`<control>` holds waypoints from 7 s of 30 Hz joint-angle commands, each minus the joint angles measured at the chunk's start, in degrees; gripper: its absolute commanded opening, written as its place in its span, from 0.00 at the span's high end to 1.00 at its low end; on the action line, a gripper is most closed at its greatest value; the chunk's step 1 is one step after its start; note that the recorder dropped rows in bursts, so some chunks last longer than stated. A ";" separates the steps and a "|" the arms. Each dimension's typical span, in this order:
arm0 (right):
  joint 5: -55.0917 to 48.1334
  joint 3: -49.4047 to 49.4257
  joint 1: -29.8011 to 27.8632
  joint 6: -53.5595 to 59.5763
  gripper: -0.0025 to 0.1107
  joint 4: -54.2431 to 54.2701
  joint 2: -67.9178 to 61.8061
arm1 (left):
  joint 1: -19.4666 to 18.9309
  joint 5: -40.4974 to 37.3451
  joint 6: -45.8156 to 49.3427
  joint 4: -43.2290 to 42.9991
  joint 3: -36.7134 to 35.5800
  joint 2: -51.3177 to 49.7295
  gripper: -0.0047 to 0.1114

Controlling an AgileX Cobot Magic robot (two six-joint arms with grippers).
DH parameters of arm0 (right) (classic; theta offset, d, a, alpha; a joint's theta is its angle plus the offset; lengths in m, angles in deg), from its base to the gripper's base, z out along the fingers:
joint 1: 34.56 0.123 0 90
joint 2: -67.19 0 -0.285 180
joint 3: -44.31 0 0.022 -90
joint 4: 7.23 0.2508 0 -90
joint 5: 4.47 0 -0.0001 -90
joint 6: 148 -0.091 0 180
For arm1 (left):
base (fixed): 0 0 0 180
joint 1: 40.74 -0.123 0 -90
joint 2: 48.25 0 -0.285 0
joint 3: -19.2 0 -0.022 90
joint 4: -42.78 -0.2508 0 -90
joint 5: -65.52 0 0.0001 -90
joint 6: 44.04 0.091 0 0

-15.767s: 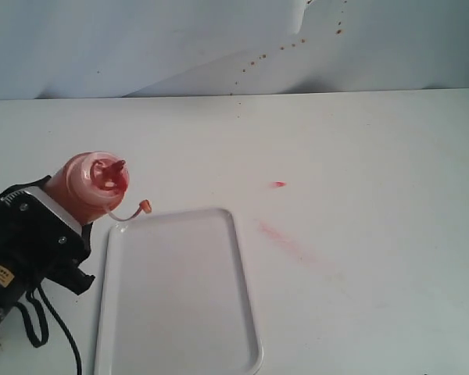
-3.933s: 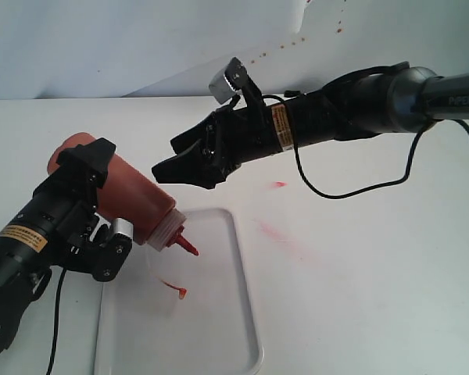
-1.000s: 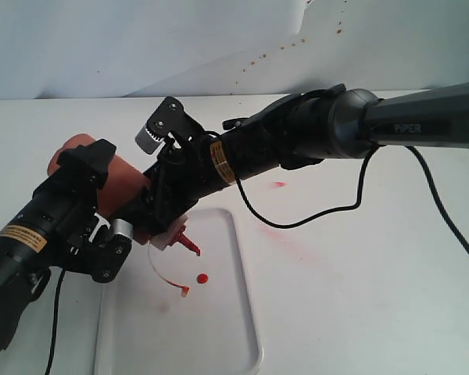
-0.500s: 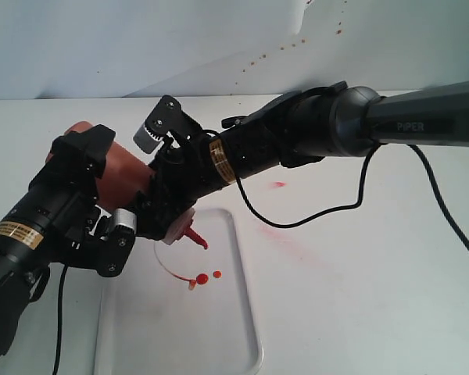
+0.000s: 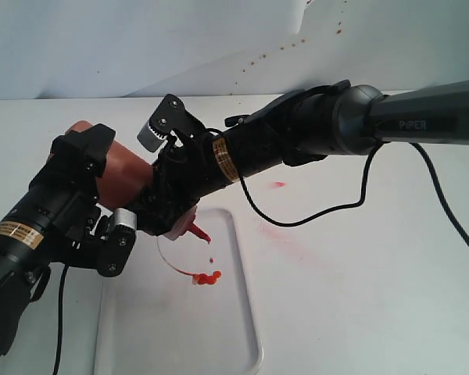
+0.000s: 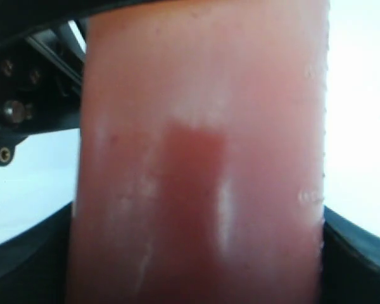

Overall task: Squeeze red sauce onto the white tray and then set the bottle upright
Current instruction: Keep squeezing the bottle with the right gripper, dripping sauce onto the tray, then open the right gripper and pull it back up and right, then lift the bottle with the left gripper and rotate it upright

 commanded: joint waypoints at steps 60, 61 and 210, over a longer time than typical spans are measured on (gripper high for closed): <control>5.60 -0.04 -4.75 -4.13 0.05 0.42 3.71 | 0.72 5.56 -1.62 -1.57 0.86 1.45 0.96; 5.76 -0.04 -4.75 -5.01 0.05 0.42 4.09 | 0.72 5.56 -1.62 -1.57 0.86 1.45 0.96; -2.86 39.36 -17.33 57.52 0.98 77.47 33.11 | -0.07 4.89 -54.53 13.13 -1.37 1.45 0.96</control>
